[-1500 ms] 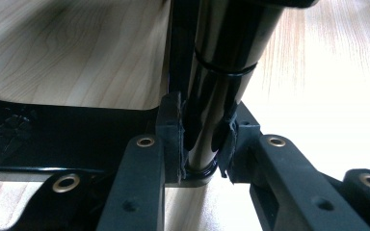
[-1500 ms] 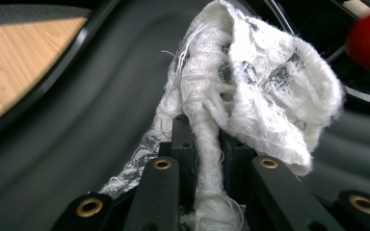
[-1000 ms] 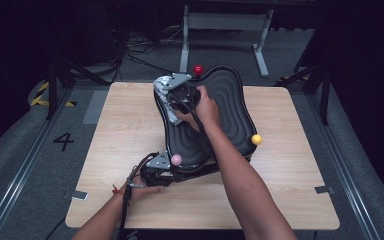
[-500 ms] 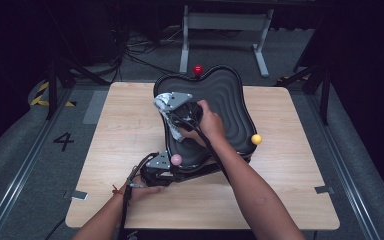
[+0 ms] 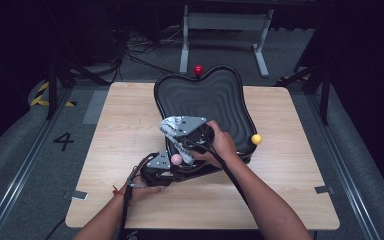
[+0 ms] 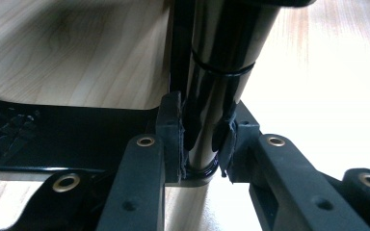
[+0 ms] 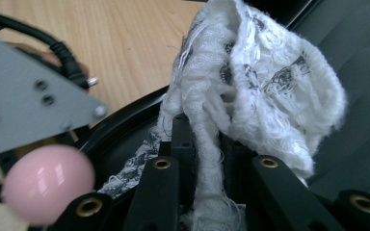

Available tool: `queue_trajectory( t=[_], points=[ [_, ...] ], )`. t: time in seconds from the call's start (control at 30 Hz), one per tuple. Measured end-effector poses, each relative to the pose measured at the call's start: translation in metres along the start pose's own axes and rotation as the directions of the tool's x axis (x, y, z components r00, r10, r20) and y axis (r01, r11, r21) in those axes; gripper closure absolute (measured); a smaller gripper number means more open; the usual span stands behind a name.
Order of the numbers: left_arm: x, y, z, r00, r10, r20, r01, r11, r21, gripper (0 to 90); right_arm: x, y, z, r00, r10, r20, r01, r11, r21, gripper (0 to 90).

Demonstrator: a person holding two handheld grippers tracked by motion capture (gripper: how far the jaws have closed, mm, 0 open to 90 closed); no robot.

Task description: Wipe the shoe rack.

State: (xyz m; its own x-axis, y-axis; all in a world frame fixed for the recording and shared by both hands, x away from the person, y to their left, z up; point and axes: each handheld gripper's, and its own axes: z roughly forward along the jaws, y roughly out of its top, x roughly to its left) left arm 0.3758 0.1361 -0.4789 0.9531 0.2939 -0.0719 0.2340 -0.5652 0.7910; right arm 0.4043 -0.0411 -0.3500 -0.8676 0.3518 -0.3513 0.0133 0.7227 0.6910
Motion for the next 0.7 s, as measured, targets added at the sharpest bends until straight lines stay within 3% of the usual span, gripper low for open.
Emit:
queue_trajectory(
  t=[0.33, 0.7],
  points=[
    [0.002, 0.001, 0.0, 0.9997, -0.008, -0.022, 0.008, 1.0, 0.004, 73.8, 0.007, -0.02, -0.01, 0.9978, 0.004, -0.066, -0.003, 1.0, 0.016, 79.9],
    [0.002, 0.001, 0.0, 0.9996, -0.008, -0.029, 0.008, 1.0, 0.001, 73.8, 0.019, -0.044, -0.023, 0.9973, 0.029, -0.068, -0.029, 1.0, -0.005, 80.1]
  ],
)
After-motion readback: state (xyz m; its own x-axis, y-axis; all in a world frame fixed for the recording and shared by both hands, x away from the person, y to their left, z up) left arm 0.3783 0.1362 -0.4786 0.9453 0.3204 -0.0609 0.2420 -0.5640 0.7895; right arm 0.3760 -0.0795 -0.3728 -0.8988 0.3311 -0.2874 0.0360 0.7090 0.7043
